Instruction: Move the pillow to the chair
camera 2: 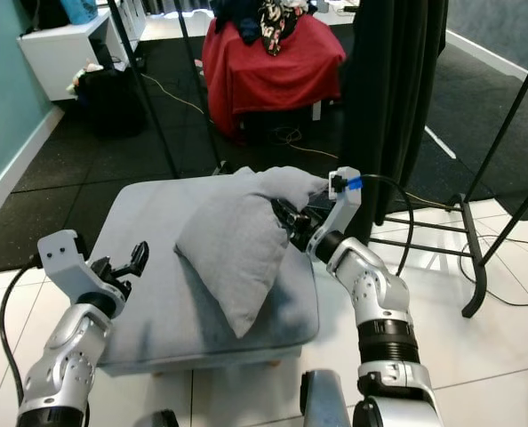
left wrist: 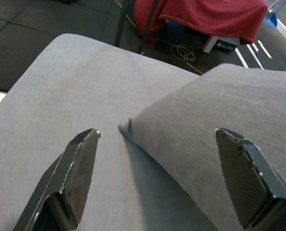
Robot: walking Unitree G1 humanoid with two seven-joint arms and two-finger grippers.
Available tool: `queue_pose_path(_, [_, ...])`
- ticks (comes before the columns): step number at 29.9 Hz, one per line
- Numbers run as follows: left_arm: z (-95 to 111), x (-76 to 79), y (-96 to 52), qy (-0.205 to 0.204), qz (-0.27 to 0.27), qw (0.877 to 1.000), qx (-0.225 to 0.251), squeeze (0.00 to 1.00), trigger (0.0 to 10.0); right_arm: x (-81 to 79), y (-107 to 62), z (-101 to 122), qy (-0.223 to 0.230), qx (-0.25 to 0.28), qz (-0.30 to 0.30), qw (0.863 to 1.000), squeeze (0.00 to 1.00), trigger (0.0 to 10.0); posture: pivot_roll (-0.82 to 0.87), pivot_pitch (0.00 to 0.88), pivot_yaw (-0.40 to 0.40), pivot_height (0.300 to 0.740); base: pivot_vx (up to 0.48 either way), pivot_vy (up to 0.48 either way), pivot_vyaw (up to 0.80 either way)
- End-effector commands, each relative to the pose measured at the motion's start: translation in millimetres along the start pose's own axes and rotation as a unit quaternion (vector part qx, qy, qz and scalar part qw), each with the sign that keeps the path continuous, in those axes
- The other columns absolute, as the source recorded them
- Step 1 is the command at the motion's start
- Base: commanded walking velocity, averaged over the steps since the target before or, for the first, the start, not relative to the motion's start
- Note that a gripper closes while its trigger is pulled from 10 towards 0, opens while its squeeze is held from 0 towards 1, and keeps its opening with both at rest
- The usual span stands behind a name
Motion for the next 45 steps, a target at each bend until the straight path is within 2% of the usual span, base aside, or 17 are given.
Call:
queue_pose_path(1, [-8.1,-3.6,-2.9,0.007,0.005,1.000,-0.011,0.00,10.0,-8.5,2.6,6.5,-0.008,0.012,0.018,1.000,0.00,0.0,-0.12,0.000,0.006,0.627,0.000,0.000,0.00])
queue_pose_path(7, [-12.8,-4.2,-1.8,0.049,0.002,0.999,-0.023,0.00,10.0,2.7,-1.1,18.6,-0.021,0.024,-0.007,0.999,0.00,0.0,-0.15,0.000,0.006,0.651,0.000,0.000,0.00])
queue_pose_path(9, [-15.0,-7.2,-2.2,0.058,0.009,0.998,-0.023,0.00,10.0,14.3,-5.5,27.7,-0.027,0.030,-0.031,0.999,0.00,0.0,-0.17,0.000,0.006,0.660,0.000,0.000,0.00])
queue_pose_path(10, [-15.0,-7.2,-2.2,0.058,0.009,0.998,-0.023,0.00,10.0,14.3,-5.5,27.7,-0.027,0.030,-0.031,0.999,0.00,0.0,-0.17,0.000,0.006,0.660,0.000,0.000,0.00])
queue_pose_path(12, [-21.5,-10.3,-5.3,0.069,0.018,0.997,-0.030,0.00,10.0,29.5,-14.8,33.9,-0.033,0.033,-0.061,0.997,0.00,0.0,-0.18,0.000,-0.005,0.669,0.000,0.000,0.00])
queue_pose_path(13, [-21.5,-10.3,-5.3,0.069,0.018,0.997,-0.030,0.00,10.0,29.5,-14.8,33.9,-0.033,0.033,-0.061,0.997,0.00,0.0,-0.18,0.000,-0.005,0.669,0.000,0.000,0.00])
queue_pose_path(16, [-27.7,-12.3,-11.1,0.066,0.022,0.997,-0.036,0.00,10.0,45.5,-28.1,36.0,-0.035,0.034,-0.093,0.994,0.00,0.0,-0.20,0.000,-0.004,0.684,0.000,0.000,0.00])
queue_pose_path(21, [-32.7,-16.0,-15.3,0.059,0.031,0.997,-0.043,0.00,10.0,55.7,-36.0,33.8,-0.032,0.033,-0.115,0.992,0.00,0.0,-0.20,0.000,-0.005,0.698,0.000,0.000,0.00])
queue_pose_path(30, [-40.9,-17.3,-20.2,0.065,0.035,0.996,-0.056,0.00,10.0,56.0,-36.3,34.8,-0.033,0.032,-0.112,0.993,0.00,0.0,-0.20,0.000,-0.004,0.721,0.000,0.000,0.00])
queue_pose_path(36, [-47.0,-18.6,-24.0,0.079,0.040,0.994,-0.071,0.00,10.0,53.6,-34.0,39.7,-0.034,0.038,-0.107,0.993,0.00,0.0,-0.20,0.000,-0.010,0.735,-0.480,0.000,0.00])
queue_pose_path(38, [-45.1,-23.3,-27.4,0.077,0.037,0.995,-0.061,0.00,10.0,55.6,-34.2,39.2,-0.038,0.043,-0.114,0.992,0.00,0.0,-0.20,0.000,-0.003,0.740,0.000,0.000,0.00])
queue_pose_path(45, [-49.0,-28.2,-28.9,0.082,0.042,0.993,-0.067,0.00,10.0,61.3,-37.4,37.1,-0.034,0.049,-0.126,0.990,0.00,0.0,-0.20,0.000,-0.002,0.740,0.000,0.000,0.00])
Point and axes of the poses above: a point about 5 cm out from each wrist's last joint towards the gripper, its own y axis pointing out of the wrist towards the gripper, its own z axis along the axis of the wrist's last joint, x = y × z, the point moved 4 cm from there along y, pointing out of the wrist towards the gripper, and after that the axes turned 12 degrees about y, right-handed, at the moved point
